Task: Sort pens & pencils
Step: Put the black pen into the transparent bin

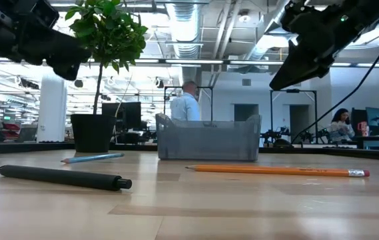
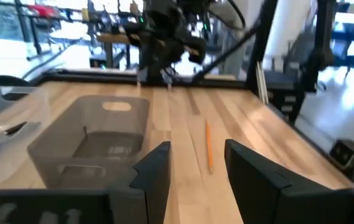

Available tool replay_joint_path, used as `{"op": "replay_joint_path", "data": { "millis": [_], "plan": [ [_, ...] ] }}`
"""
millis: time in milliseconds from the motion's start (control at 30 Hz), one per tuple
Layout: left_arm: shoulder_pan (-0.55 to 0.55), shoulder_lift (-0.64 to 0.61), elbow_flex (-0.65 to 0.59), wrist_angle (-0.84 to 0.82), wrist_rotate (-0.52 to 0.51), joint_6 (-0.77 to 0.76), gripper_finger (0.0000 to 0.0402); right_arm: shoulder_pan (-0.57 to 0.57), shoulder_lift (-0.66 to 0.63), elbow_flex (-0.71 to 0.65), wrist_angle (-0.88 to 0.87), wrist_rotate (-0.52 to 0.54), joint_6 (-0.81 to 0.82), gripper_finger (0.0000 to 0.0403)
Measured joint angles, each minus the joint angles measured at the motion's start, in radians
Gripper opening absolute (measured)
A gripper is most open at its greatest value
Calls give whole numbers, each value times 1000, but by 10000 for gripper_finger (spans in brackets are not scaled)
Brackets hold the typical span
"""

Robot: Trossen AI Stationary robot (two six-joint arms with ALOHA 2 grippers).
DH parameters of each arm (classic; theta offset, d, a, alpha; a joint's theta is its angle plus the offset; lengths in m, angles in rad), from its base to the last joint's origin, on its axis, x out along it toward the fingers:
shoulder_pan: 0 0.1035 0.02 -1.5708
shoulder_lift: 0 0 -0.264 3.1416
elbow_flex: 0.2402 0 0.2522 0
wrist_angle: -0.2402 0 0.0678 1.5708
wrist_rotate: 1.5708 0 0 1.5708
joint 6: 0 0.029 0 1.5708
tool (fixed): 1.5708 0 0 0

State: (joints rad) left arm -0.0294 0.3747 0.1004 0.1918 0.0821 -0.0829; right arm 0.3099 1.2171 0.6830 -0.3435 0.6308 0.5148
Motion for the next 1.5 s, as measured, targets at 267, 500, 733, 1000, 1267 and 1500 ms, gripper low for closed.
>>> {"op": "replay_joint_path", "data": {
  "millis": [267, 500, 733, 1000, 1267, 1500],
  "plan": [
    [-172, 332, 203, -68, -114, 86, 142, -43, 0, 0, 0, -1, 0, 141],
    [-314, 659, 431, -251, -251, 13, 142, -58, 0, 0, -5, -1, -2, 146],
    [-374, 944, 612, -376, -275, 20, 142, -55, 0, 0, -23, -1, -2, 142],
    [-378, 1175, 739, -469, -194, 1, 142, -55, 1, 0, -52, -2, 0, 145],
    [-410, 1275, 883, -629, -105, -4, 142, -55, 1, 0, -57, -2, 0, 143],
    [-462, 1280, 919, -612, -115, -31, 142, -55, 1, 0, -69, -3, 0, 143]
  ]
}}
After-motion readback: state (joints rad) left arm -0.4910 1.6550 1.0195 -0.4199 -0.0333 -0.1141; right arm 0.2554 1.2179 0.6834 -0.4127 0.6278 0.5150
